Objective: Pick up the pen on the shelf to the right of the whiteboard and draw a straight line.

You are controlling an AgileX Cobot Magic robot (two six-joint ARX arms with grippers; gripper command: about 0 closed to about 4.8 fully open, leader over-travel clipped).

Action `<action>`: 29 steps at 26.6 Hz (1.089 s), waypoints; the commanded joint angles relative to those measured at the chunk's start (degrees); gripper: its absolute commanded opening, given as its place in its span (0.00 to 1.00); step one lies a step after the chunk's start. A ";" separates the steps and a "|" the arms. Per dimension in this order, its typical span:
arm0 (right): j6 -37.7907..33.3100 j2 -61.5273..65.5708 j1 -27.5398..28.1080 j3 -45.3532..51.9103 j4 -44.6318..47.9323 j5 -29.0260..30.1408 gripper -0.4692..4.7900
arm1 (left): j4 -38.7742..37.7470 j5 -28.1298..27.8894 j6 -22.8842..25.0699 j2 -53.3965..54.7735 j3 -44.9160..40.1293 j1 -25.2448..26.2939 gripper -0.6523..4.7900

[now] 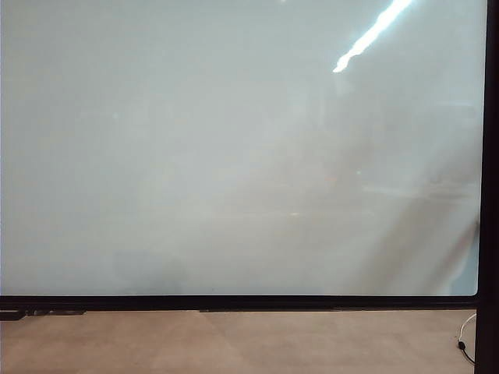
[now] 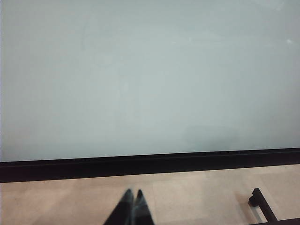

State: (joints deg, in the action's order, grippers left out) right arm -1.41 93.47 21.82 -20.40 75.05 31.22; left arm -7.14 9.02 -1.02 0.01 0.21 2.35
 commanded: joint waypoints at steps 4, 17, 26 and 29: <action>1.46 2.54 -0.11 -3.45 1.64 -1.75 0.70 | 0.31 0.46 0.37 0.00 0.22 -0.04 0.11; 1.22 11.23 -0.26 -7.48 5.79 -1.55 0.70 | 0.33 0.44 1.75 0.00 0.22 -0.04 0.11; 1.68 12.96 -1.62 -9.46 5.95 -1.29 0.69 | 0.33 0.46 2.73 0.00 0.22 -0.04 0.11; 1.90 13.40 -2.38 -9.44 5.95 -3.10 0.69 | 0.33 0.46 2.73 0.00 0.22 -0.04 0.11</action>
State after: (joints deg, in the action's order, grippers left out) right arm 0.14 106.74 19.53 -29.71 80.03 29.15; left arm -7.14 9.02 1.50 0.01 0.21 2.35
